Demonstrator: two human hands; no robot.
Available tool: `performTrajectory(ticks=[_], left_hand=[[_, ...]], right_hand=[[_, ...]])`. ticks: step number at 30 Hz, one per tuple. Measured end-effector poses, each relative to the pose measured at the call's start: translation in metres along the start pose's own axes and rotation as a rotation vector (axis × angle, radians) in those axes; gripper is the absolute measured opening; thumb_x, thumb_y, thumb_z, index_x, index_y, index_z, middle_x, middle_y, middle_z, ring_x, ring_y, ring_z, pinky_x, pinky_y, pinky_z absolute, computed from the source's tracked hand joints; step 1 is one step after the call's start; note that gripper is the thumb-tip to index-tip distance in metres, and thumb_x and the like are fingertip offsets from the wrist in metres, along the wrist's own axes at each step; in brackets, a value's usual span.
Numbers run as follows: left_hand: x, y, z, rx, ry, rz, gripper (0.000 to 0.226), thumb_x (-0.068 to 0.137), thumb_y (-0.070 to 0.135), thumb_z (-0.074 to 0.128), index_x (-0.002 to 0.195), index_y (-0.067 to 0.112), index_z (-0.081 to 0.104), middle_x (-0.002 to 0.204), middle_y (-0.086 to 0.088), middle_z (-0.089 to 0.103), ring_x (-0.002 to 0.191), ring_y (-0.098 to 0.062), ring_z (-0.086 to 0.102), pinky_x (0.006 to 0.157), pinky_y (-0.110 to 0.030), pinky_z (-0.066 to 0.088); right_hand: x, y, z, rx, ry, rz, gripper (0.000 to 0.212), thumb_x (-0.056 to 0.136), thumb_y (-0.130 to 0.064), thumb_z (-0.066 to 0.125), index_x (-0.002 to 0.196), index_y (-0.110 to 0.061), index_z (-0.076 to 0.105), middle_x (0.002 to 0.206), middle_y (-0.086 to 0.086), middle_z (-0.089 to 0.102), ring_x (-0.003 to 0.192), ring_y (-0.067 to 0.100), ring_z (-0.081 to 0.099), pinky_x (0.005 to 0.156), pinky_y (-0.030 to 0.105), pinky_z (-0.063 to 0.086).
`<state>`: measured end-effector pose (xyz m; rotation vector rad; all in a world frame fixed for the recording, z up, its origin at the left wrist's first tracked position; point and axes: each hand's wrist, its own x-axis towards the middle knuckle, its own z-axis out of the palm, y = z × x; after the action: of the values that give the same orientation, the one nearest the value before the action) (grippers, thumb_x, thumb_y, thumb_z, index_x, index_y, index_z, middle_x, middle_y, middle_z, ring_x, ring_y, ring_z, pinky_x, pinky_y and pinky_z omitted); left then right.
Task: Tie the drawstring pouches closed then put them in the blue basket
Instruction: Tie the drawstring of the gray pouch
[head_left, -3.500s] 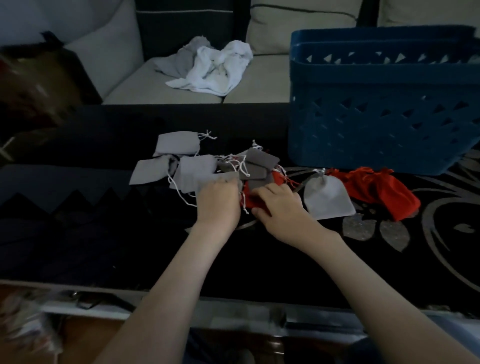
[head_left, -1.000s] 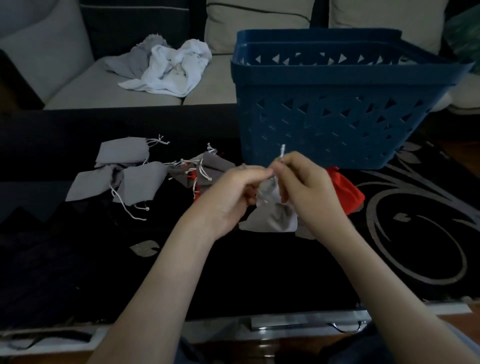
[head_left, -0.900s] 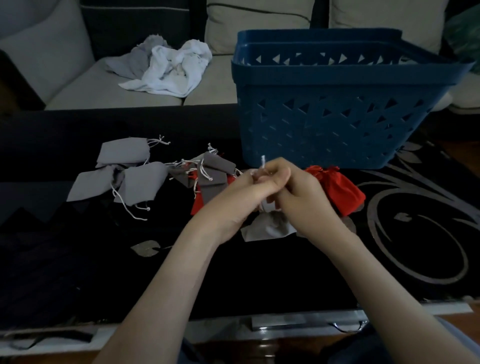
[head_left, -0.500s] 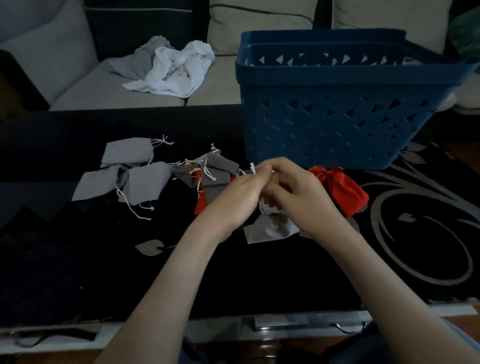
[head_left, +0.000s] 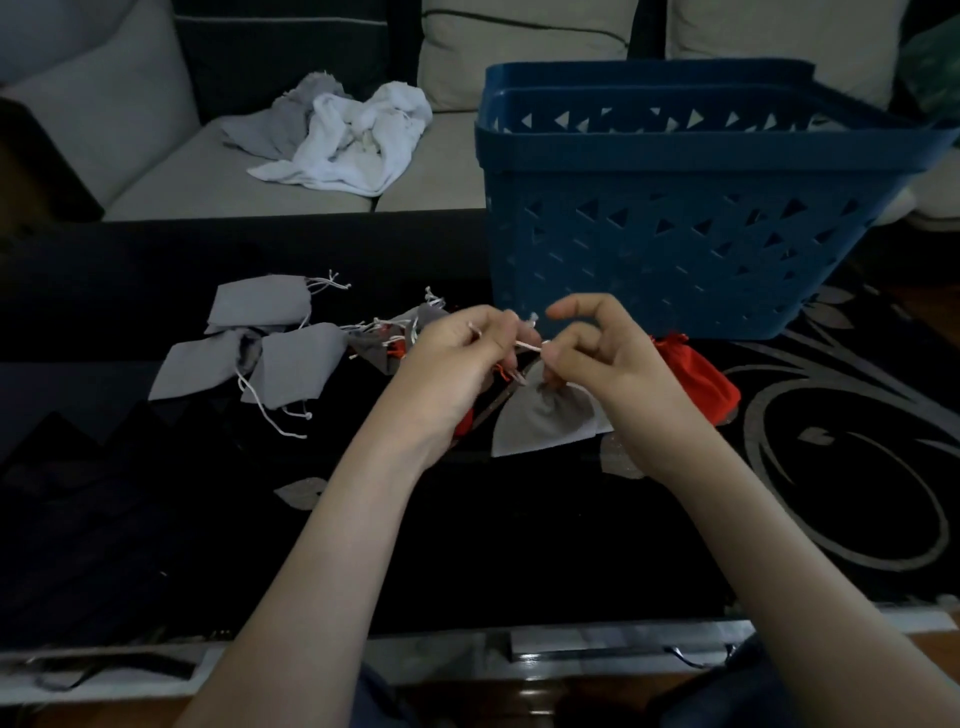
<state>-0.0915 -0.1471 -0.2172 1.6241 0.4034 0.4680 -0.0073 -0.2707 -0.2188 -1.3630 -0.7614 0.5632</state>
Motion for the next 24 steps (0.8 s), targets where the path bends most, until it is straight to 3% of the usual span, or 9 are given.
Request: performTrajectory(ticks=[3, 6, 11, 14, 18, 24], left_hand=[[-0.003, 0.006, -0.003, -0.008, -0.034, 0.070, 0.025, 0.095, 0.012, 0.053, 0.075, 0.018, 0.066, 0.058, 0.010, 0.059, 0.053, 0.003, 0.051, 0.053, -0.009, 0.038], [-0.005, 0.008, -0.003, 0.157, -0.018, 0.153, 0.017, 0.088, 0.006, 0.061, 0.079, 0.019, 0.068, 0.069, 0.009, 0.066, 0.065, 0.006, 0.057, 0.067, -0.007, 0.041], [-0.004, -0.005, 0.001, 0.618, 0.237, 0.371, 0.008, 0.085, 0.019, 0.068, 0.092, 0.019, 0.065, 0.079, 0.008, 0.067, 0.078, -0.002, 0.054, 0.068, -0.008, 0.038], [-0.004, -0.011, 0.003, 0.779, 0.386, 0.520, 0.014, 0.087, 0.024, 0.066, 0.099, 0.016, 0.066, 0.083, -0.004, 0.061, 0.078, -0.017, 0.059, 0.070, -0.026, 0.048], [-0.005, -0.011, 0.008, 0.772, 0.398, 0.654, 0.016, 0.088, 0.025, 0.059, 0.094, 0.015, 0.069, 0.079, -0.008, 0.058, 0.071, -0.010, 0.053, 0.068, -0.019, 0.042], [-0.004, -0.008, 0.012, 0.708, 0.345, 0.676, 0.017, 0.088, 0.024, 0.061, 0.096, 0.013, 0.072, 0.083, -0.006, 0.065, 0.078, -0.007, 0.056, 0.076, -0.011, 0.039]], right_hand=[[0.001, -0.001, -0.001, -0.041, 0.013, 0.031, 0.020, 0.092, 0.003, 0.052, 0.104, -0.013, 0.052, 0.066, 0.001, 0.055, 0.071, 0.015, 0.055, 0.074, 0.022, 0.046], [0.003, -0.001, -0.002, -0.058, 0.094, 0.031, 0.018, 0.091, 0.003, 0.053, 0.101, -0.013, 0.055, 0.066, 0.000, 0.055, 0.066, 0.010, 0.055, 0.069, 0.017, 0.046], [0.002, -0.003, -0.001, -0.011, 0.133, 0.013, 0.018, 0.093, 0.005, 0.047, 0.104, -0.008, 0.056, 0.067, 0.004, 0.060, 0.058, 0.005, 0.057, 0.065, 0.016, 0.049], [0.001, -0.002, 0.001, 0.028, 0.074, 0.049, 0.024, 0.095, 0.006, 0.041, 0.107, -0.007, 0.057, 0.069, 0.006, 0.065, 0.059, 0.011, 0.061, 0.064, 0.021, 0.052], [0.001, 0.004, 0.009, 0.099, -0.004, 0.103, 0.022, 0.096, 0.003, 0.045, 0.107, -0.007, 0.060, 0.077, 0.015, 0.069, 0.065, 0.018, 0.066, 0.065, 0.024, 0.055], [0.005, 0.003, 0.006, 0.029, 0.179, 0.076, 0.012, 0.094, -0.007, 0.055, 0.094, -0.003, 0.066, 0.080, 0.017, 0.070, 0.073, 0.020, 0.067, 0.074, 0.029, 0.056]])
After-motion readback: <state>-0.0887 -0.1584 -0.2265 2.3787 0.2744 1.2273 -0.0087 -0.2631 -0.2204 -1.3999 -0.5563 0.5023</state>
